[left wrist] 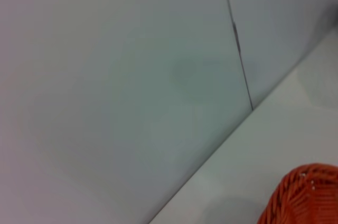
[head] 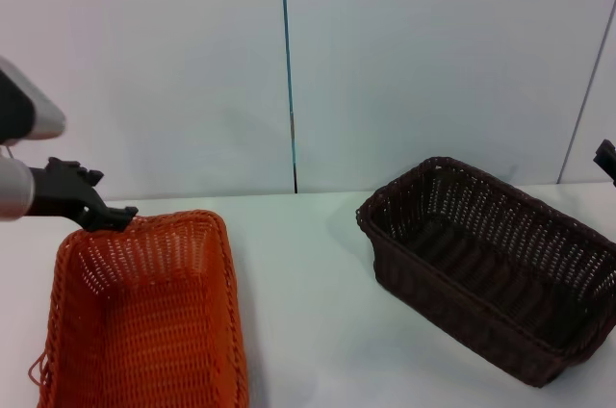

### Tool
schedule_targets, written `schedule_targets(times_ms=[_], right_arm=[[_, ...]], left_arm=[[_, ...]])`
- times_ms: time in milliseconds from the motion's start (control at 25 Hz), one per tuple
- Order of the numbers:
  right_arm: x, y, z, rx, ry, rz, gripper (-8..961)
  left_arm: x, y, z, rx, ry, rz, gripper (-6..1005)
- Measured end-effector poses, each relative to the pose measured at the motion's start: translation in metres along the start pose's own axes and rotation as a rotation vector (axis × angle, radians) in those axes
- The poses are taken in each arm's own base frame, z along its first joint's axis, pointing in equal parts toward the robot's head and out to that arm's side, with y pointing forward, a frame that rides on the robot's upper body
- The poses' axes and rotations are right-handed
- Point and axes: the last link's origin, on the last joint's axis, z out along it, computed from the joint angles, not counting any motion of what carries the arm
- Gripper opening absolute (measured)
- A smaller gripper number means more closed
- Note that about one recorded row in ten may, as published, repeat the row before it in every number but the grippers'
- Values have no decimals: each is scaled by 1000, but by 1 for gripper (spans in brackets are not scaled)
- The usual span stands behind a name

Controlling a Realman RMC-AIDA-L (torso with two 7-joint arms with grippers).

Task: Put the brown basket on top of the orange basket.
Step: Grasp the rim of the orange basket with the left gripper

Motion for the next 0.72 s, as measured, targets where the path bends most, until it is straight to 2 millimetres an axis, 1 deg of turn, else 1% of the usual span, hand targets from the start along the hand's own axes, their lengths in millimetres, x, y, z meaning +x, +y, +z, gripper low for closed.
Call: schedule_targets(times_ms=[280,560,600,720], right_arm=[[-1,0,0,0,-2,7,928],[-3,-2,0,3,-11,9,929],[-5,-3,0,3,-14,9,929],[-5,-3,0,4,-15,9,929]], left_arm=[[10,15,19,-8,-97,168,778],[16,21,26,-11,-135,247,777],[16,25,29,-23,-154,284,777],[15,29,30,-33,-171,307,776]])
